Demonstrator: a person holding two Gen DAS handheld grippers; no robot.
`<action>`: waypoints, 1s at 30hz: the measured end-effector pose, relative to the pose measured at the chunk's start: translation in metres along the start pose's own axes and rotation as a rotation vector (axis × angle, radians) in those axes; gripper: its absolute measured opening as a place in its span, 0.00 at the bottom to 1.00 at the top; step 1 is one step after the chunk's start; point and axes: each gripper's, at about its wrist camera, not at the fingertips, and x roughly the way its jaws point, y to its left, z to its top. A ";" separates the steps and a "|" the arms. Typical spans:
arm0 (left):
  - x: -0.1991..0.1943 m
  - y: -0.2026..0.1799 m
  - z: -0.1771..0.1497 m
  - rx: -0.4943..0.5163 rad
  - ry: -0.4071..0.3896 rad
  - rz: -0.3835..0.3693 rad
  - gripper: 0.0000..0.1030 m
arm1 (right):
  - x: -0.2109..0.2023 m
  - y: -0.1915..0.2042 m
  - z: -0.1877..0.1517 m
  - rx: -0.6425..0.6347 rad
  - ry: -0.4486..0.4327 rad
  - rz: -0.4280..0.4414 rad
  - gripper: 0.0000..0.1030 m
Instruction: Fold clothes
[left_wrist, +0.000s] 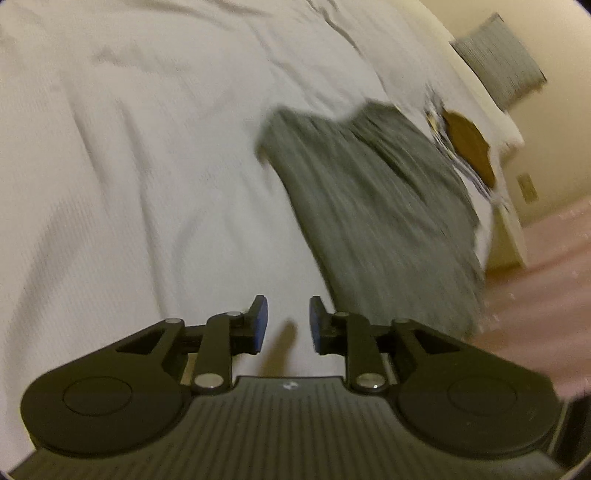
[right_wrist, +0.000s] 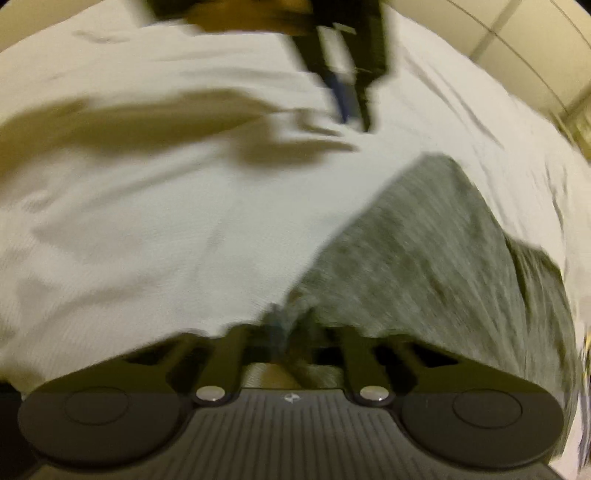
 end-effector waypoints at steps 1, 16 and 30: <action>-0.002 -0.003 -0.007 0.004 0.008 0.000 0.25 | -0.004 -0.002 0.002 0.015 -0.010 0.018 0.04; -0.004 -0.080 -0.079 0.260 0.026 0.088 0.28 | -0.057 -0.025 -0.029 0.152 -0.070 0.052 0.27; 0.060 -0.137 -0.118 0.630 0.134 0.238 0.24 | -0.026 -0.099 -0.135 0.075 0.118 -0.206 0.00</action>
